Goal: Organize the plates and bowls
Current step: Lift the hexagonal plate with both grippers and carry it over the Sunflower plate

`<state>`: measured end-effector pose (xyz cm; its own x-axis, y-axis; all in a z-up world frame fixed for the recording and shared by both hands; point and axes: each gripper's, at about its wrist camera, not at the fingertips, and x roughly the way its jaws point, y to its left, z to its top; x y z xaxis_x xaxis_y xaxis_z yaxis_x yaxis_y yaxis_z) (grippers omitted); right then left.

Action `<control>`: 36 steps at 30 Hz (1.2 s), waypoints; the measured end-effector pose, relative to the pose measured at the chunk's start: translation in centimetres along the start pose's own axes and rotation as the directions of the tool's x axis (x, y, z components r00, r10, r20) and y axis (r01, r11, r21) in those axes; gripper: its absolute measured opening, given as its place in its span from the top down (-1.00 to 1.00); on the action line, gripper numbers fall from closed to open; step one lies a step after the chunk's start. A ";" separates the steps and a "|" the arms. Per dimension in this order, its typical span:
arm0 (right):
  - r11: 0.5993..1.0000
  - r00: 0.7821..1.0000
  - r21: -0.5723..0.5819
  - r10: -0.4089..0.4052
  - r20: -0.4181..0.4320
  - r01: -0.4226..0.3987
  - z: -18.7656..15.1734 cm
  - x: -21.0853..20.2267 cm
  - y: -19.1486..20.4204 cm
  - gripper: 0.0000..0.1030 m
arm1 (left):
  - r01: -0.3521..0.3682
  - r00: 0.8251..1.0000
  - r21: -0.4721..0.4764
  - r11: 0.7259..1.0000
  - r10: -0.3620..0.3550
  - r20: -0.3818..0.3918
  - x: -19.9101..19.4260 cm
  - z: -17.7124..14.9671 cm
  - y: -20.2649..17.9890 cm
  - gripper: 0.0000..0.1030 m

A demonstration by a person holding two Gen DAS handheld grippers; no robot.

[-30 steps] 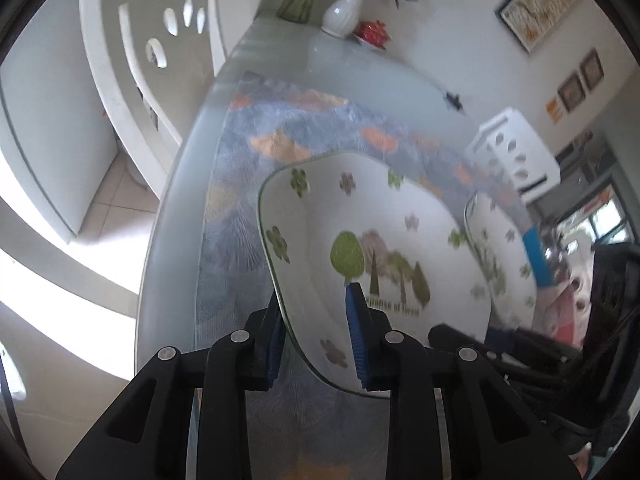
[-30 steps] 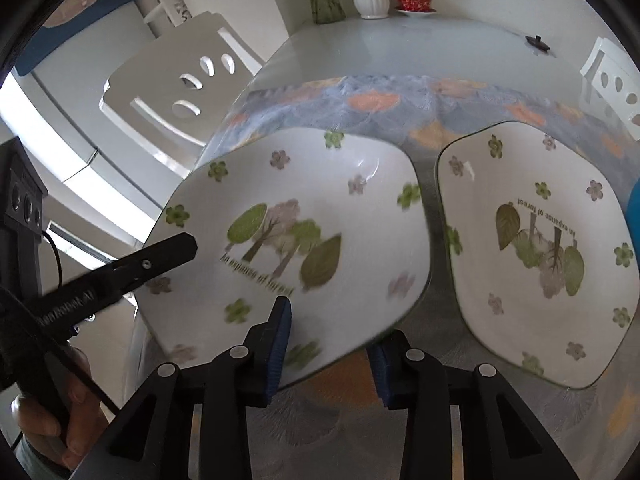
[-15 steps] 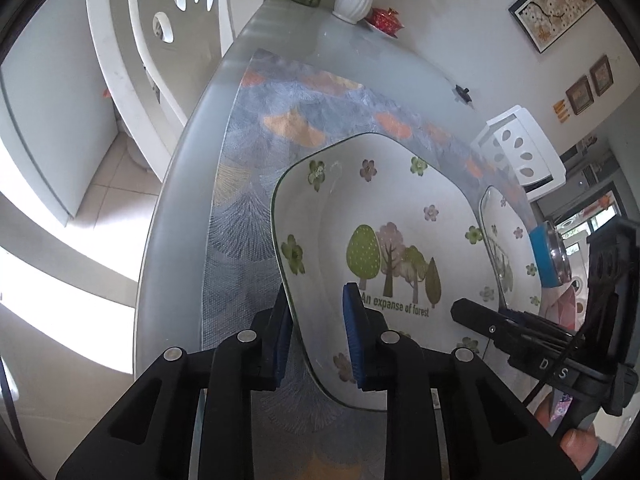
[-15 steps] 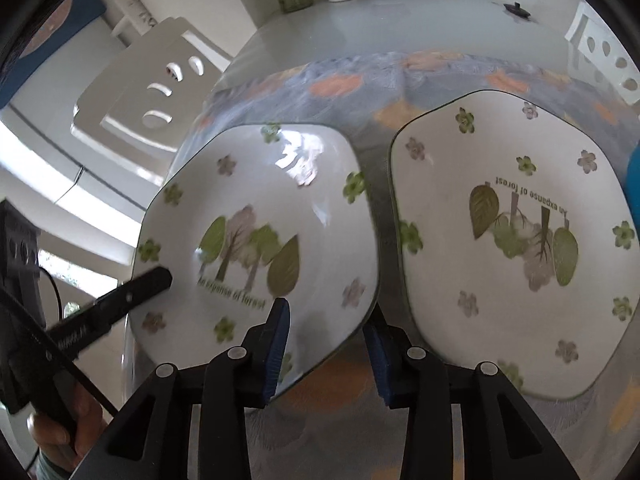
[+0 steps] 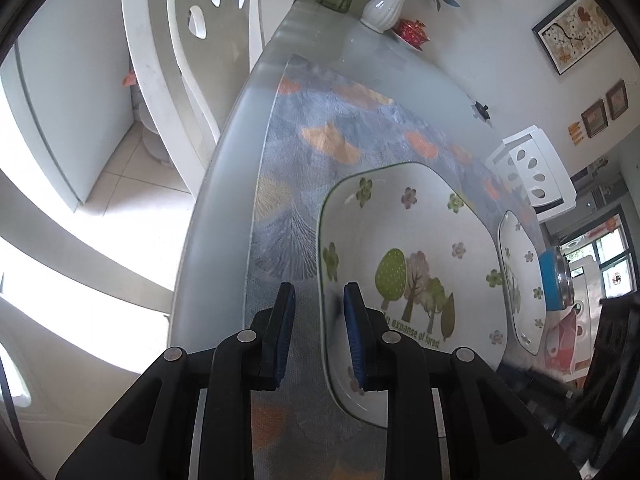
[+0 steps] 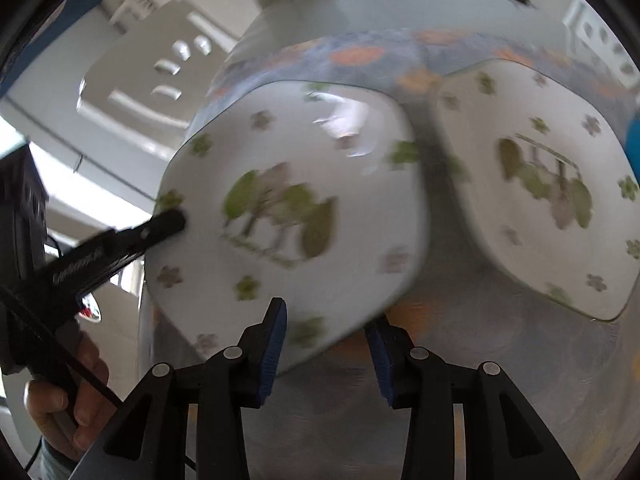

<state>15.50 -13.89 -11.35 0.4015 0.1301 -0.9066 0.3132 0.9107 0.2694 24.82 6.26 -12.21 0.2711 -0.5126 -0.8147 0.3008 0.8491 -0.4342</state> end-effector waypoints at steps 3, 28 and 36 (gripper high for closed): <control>1.000 0.999 -0.002 -0.024 0.024 0.024 1.4 -0.1 -1.4 0.21 | 0.001 1.000 -0.006 1.000 -0.001 0.003 0.0 -0.3 -0.2 0.57; 0.996 0.999 -0.075 -0.034 0.035 0.037 2.7 1.9 0.4 0.48 | -0.194 0.981 0.108 0.975 0.191 0.035 0.3 -0.5 -2.4 0.52; 0.989 0.995 -0.136 -0.038 0.093 0.051 2.4 1.8 0.8 0.43 | -0.191 0.981 0.146 0.971 0.182 0.075 0.1 -0.9 -3.0 0.54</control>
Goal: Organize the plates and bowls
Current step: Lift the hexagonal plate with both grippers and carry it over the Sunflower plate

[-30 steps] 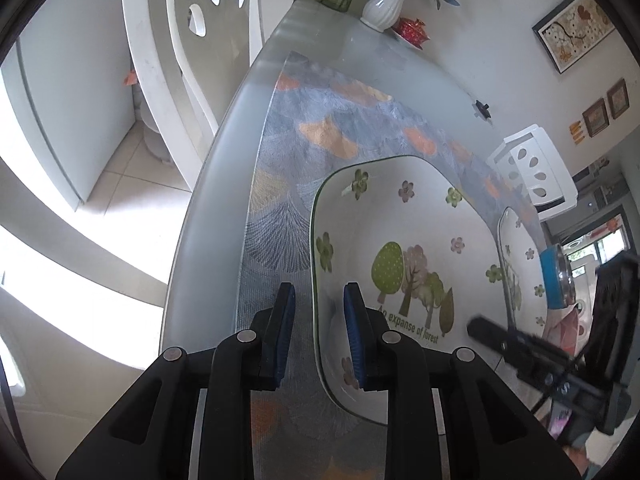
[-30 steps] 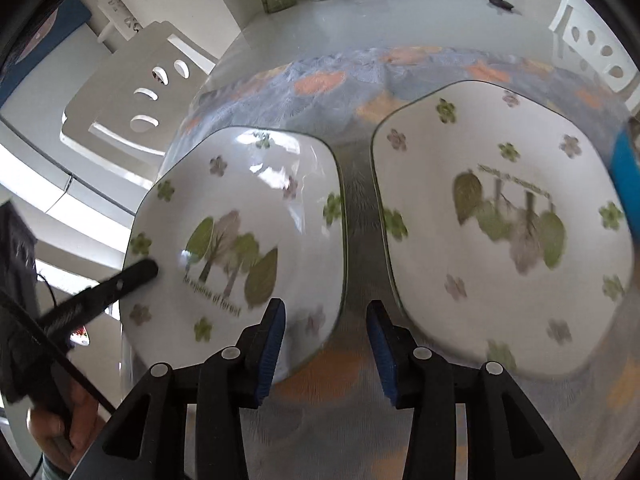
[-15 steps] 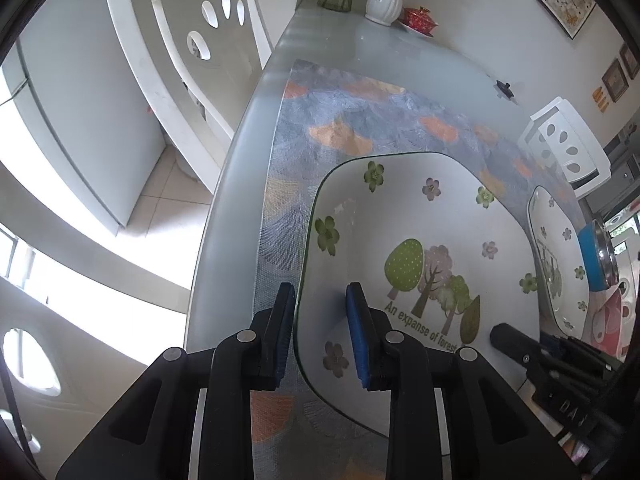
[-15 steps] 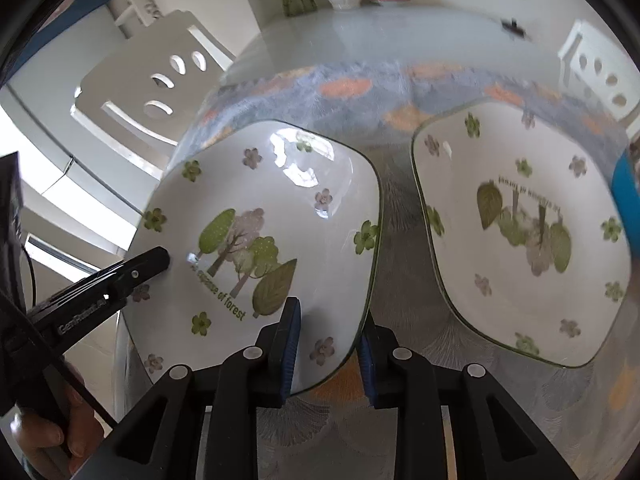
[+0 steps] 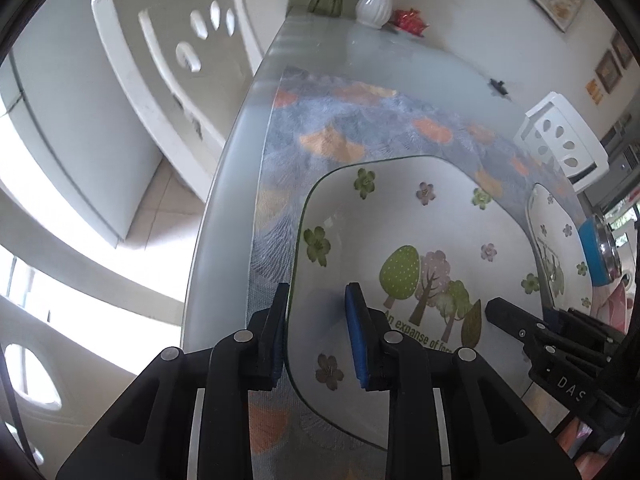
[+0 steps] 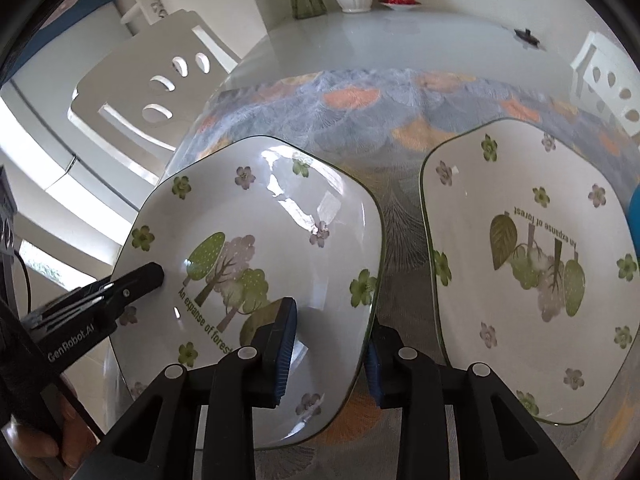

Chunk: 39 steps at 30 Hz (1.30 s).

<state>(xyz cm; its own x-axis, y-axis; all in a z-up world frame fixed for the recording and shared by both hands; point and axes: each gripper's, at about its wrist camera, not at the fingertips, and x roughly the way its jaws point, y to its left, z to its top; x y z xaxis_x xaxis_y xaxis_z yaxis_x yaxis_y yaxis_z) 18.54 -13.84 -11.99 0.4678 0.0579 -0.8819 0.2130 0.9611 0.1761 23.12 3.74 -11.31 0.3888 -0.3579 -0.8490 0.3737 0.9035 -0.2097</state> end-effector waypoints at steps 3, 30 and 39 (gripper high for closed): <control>1.000 1.000 -0.020 0.014 0.028 -0.013 -0.2 -0.5 -0.3 0.43 | 0.060 0.997 0.008 0.998 -0.060 0.055 -1.3 0.1 0.2 0.54; 0.985 0.959 -0.149 0.123 0.255 -0.087 -6.2 -17.3 1.8 0.43 | 0.069 0.951 0.049 0.996 -0.080 0.299 -18.3 -5.2 -3.9 0.54; 0.980 0.961 -0.170 0.139 0.240 -0.099 -14.9 -23.3 0.7 0.43 | 0.050 0.946 0.028 0.998 -0.056 0.318 -23.5 -13.2 -7.0 0.54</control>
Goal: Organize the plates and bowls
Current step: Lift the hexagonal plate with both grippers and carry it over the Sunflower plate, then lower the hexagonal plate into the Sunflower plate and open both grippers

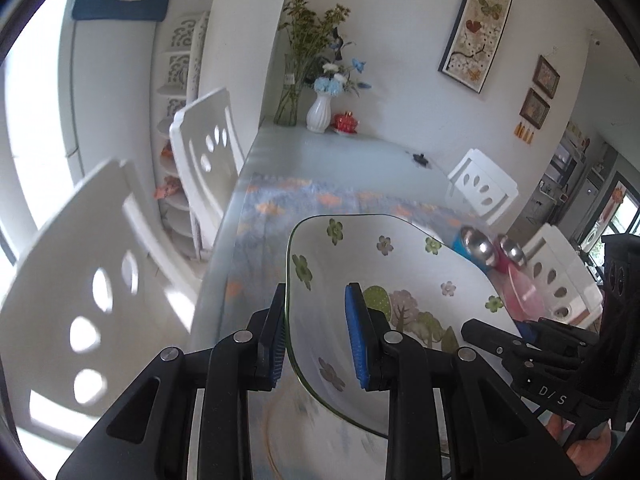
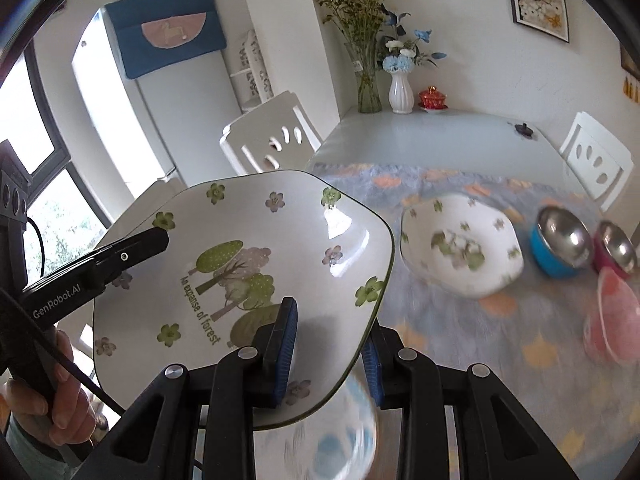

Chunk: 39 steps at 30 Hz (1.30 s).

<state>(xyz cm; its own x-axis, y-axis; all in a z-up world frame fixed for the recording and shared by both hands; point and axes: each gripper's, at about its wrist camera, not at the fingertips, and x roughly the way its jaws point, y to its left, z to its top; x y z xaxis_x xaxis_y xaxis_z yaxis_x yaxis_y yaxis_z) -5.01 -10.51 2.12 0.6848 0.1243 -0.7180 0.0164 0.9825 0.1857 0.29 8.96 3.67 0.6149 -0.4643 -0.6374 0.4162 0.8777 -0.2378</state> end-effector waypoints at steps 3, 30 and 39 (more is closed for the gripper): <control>1.000 0.999 0.005 0.004 -0.042 -0.004 -3.0 -0.8 -0.2 0.43 | -0.009 0.999 -0.020 1.000 0.008 -0.039 -0.6 -3.1 -0.6 0.54; 0.994 0.962 -0.005 -0.111 -0.251 0.113 -12.0 5.5 -1.4 0.44 | -0.051 0.979 -0.071 0.996 0.036 -0.201 4.2 -12.8 1.0 0.54; 0.989 0.940 -0.030 -0.150 -0.306 0.148 -11.1 6.1 -1.2 0.44 | -0.075 0.974 -0.056 0.996 0.062 -0.217 4.0 -11.7 1.6 0.56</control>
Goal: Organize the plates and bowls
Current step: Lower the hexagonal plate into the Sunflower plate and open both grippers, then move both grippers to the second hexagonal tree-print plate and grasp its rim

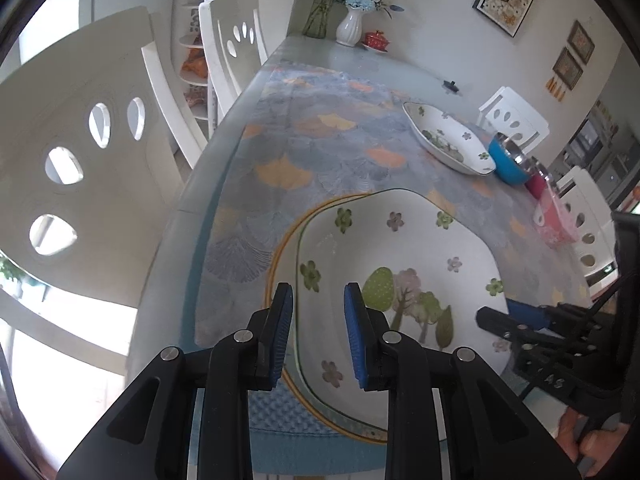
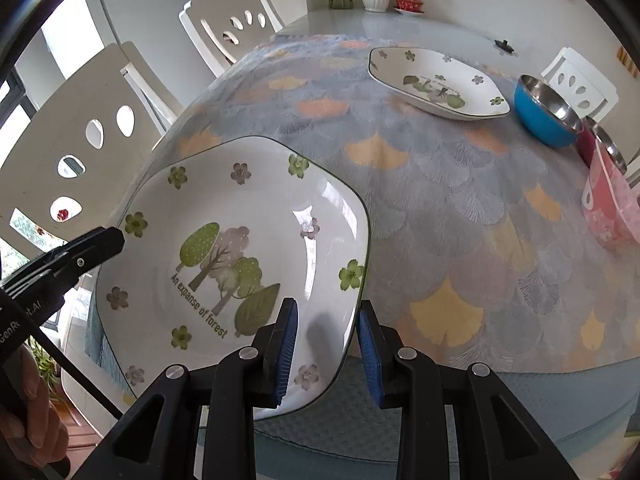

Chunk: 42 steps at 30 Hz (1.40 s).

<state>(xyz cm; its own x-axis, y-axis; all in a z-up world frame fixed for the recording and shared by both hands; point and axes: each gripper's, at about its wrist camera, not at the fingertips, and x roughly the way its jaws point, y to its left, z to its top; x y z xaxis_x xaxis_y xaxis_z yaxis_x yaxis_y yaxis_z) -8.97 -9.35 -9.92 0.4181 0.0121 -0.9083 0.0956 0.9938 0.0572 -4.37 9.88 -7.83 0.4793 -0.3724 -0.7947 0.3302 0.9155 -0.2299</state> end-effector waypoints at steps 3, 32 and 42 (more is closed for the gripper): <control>1.000 1.000 0.005 0.024 0.008 -0.024 0.2 -0.6 -0.4 0.44 | 0.000 1.000 -0.033 0.999 0.000 -0.005 -0.3 0.2 0.8 0.55; 0.984 0.945 0.177 -0.089 0.315 0.034 13.3 -11.3 -8.7 -0.31 | 0.171 0.974 0.203 0.964 -0.197 0.112 -1.2 20.4 -8.4 0.26; 0.914 0.981 0.402 -0.029 0.192 -0.052 16.6 -4.3 -17.8 -0.31 | 0.222 0.974 0.134 0.966 -0.213 -0.084 9.8 23.3 -11.6 0.13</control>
<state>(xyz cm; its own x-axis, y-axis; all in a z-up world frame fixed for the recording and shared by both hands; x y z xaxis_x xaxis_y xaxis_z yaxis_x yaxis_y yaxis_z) 2.54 -28.90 -0.17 0.5809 -0.0382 -0.8131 0.4288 0.8635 0.2657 15.44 -7.94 0.12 0.3285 -0.5444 -0.7718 0.5340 0.7811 -0.3237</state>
